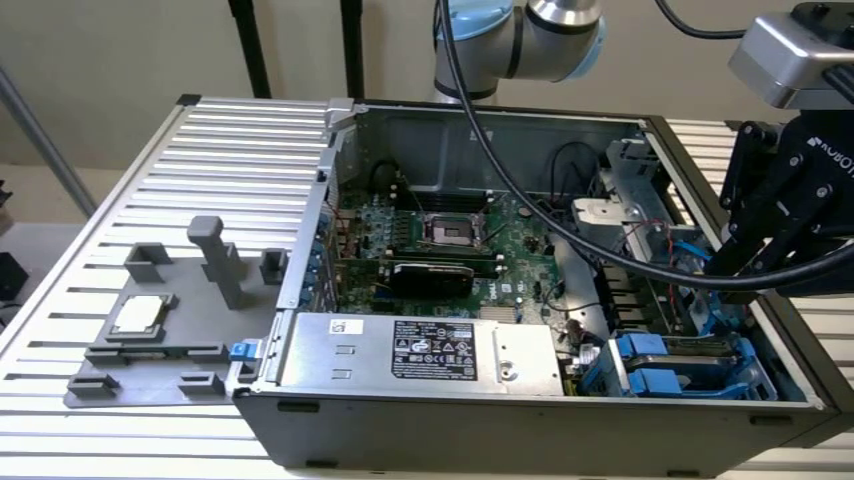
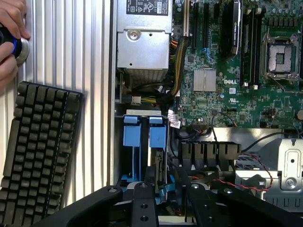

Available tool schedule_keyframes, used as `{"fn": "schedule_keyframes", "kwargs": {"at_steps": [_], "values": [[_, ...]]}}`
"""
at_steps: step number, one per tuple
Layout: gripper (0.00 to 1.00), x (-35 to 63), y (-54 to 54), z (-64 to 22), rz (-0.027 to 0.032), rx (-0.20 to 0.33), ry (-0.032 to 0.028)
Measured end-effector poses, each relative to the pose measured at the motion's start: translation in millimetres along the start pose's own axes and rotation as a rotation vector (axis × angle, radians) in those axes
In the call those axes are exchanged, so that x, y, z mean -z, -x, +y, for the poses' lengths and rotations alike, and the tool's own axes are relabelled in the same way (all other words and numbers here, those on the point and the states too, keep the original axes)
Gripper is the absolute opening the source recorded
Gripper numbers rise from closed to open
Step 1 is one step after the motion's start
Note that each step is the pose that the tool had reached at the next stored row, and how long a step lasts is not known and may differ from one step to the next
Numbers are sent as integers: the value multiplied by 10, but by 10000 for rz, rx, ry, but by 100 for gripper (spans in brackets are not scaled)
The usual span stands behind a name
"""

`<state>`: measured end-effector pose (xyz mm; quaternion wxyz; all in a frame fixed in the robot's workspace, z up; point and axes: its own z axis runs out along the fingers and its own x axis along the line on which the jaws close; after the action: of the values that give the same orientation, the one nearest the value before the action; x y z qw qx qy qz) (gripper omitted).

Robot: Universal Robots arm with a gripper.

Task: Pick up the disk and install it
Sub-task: 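Insert the first disk wire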

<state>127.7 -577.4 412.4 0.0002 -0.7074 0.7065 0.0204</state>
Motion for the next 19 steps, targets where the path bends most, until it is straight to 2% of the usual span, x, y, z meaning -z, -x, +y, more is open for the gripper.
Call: {"fn": "schedule_keyframes", "kwargs": {"at_steps": [2,6,9,17,19], "values": [[31,-2,0,-9,0,2,1],[31,-35,1,-184,-1,-1,51],[31,-85,12,-294,1,2,60],[31,-234,164,-337,8,79,61],[31,-267,173,-349,56,128,63]]}}
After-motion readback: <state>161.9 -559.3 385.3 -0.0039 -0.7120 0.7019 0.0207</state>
